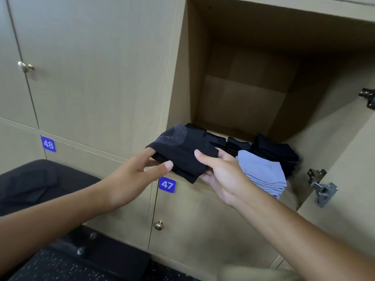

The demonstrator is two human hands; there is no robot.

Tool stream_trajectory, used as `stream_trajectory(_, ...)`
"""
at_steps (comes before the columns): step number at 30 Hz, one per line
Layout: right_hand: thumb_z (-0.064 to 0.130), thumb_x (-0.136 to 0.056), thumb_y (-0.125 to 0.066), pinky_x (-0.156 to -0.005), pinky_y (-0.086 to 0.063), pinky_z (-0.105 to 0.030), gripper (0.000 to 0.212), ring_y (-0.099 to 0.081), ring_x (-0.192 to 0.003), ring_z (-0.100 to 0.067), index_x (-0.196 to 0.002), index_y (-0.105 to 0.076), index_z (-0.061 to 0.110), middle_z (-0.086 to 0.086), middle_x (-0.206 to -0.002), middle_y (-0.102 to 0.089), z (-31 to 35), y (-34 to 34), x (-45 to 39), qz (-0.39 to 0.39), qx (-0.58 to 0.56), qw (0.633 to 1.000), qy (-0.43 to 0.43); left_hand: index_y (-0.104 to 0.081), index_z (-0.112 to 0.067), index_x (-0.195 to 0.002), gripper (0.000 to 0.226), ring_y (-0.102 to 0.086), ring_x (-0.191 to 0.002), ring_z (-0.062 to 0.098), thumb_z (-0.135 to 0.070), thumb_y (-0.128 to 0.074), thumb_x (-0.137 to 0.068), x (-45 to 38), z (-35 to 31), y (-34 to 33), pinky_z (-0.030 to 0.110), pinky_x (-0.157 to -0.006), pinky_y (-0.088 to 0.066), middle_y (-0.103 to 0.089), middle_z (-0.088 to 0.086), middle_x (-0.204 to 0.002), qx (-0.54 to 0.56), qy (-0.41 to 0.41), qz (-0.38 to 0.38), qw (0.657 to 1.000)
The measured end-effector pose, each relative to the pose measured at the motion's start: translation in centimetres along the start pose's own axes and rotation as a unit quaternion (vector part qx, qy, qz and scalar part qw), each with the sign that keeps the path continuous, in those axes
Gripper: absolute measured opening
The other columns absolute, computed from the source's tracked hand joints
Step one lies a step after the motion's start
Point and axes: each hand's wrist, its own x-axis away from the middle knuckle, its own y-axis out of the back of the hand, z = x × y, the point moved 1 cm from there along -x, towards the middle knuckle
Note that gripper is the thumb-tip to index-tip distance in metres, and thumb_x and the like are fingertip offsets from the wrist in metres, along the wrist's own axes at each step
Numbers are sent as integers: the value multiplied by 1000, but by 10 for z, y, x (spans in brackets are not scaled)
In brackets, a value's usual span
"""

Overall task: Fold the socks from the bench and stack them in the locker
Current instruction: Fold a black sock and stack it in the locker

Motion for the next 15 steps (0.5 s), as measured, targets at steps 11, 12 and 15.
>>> stream_trajectory(11, 4, -92, -72, -94, -58, -41, 34, -73, -107, -21, -124, -64, 9, -4, -115, -76, 6, 10, 2, -2, 28, 998, 51, -42, -15, -95, 26, -69, -87, 9, -24, -66, -96, -8, -1, 2, 36, -89, -62, -71, 0, -90, 116, 0, -148, 982)
stream_trajectory(12, 5, -91, -72, -94, -58, -41, 34, -73, -107, -20, -124, -64, 10, -4, -115, -76, 4, 10, 2, 5, 34, 998, 49, -41, -16, -98, 26, -69, -87, 10, -24, -65, -97, -9, -3, 1, 33, -86, -62, -71, 2, -88, 128, 6, -152, 980)
stream_trajectory(15, 5, -90, -73, -93, -59, -40, 34, -73, -106, -19, -122, -64, 12, -4, -113, -76, 0, 7, 3, 25, 65, 997, 45, -42, -20, -110, 28, -69, -85, 17, -27, -66, -97, -13, 0, 0, 36, -86, -59, -71, 10, -88, 156, 36, -174, 972)
